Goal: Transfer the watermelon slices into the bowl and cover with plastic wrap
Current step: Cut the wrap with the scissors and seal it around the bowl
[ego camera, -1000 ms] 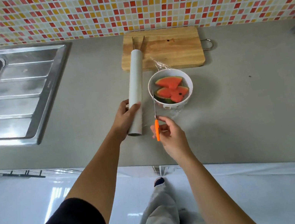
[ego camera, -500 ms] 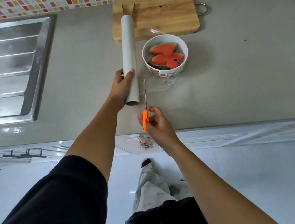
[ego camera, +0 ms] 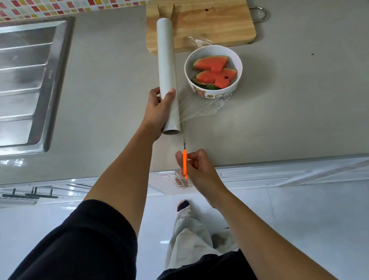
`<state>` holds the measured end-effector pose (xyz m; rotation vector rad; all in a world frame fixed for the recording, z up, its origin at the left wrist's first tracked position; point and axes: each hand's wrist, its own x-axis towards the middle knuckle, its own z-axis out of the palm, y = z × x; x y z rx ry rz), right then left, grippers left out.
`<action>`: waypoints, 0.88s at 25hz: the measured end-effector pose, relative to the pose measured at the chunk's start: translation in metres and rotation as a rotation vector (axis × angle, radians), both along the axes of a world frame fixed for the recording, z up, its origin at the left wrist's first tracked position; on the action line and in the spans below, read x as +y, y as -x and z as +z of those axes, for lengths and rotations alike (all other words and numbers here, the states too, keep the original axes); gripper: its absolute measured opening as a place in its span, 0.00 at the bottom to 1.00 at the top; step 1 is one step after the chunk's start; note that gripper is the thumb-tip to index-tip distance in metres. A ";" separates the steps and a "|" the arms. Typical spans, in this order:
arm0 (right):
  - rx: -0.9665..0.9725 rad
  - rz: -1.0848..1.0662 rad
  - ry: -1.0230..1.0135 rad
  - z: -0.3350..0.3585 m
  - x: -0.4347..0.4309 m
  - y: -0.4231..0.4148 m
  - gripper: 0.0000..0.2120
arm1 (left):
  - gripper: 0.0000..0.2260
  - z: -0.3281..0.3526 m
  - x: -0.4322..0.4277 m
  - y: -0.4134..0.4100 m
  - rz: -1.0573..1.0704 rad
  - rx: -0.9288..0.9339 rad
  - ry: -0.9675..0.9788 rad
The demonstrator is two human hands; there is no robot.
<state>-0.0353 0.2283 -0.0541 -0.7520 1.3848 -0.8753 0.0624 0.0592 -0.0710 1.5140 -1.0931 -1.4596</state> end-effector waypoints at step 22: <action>-0.095 -0.030 0.024 -0.007 -0.026 -0.019 0.14 | 0.22 0.001 -0.007 -0.007 -0.030 -0.075 0.030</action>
